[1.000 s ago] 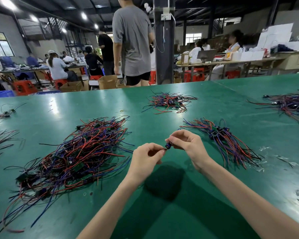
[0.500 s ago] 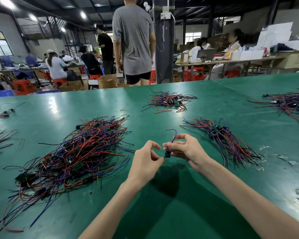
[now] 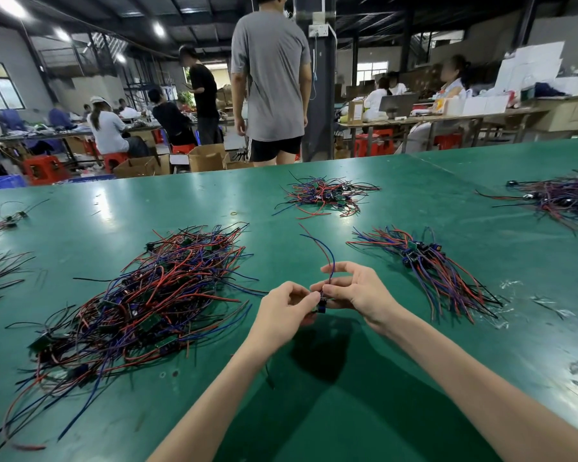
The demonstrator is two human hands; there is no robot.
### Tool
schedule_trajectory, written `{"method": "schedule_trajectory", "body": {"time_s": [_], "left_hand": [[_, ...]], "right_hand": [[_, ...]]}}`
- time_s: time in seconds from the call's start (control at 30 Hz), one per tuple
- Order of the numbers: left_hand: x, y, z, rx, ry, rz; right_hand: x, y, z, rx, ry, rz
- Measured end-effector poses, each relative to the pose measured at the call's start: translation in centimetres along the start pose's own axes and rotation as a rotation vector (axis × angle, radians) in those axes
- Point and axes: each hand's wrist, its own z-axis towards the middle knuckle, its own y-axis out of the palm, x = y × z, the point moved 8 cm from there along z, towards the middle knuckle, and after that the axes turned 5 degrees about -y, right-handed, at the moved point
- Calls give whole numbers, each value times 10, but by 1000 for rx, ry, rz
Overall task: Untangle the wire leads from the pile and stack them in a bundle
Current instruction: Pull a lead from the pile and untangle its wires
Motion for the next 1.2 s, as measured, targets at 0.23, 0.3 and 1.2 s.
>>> {"method": "schedule_trajectory", "body": {"time_s": [0.23,0.3,1.2], "left_hand": [[-9,9,-2,-88,-98,-272],[-10,10,-1,-93,-107,-304],[-8,20,-5,-210,-162,-280]], "right_hand": [[2,3,0,-29,21,-22],[4,3,0,-31,41,9],[12,-7,0,114,102,33]]}}
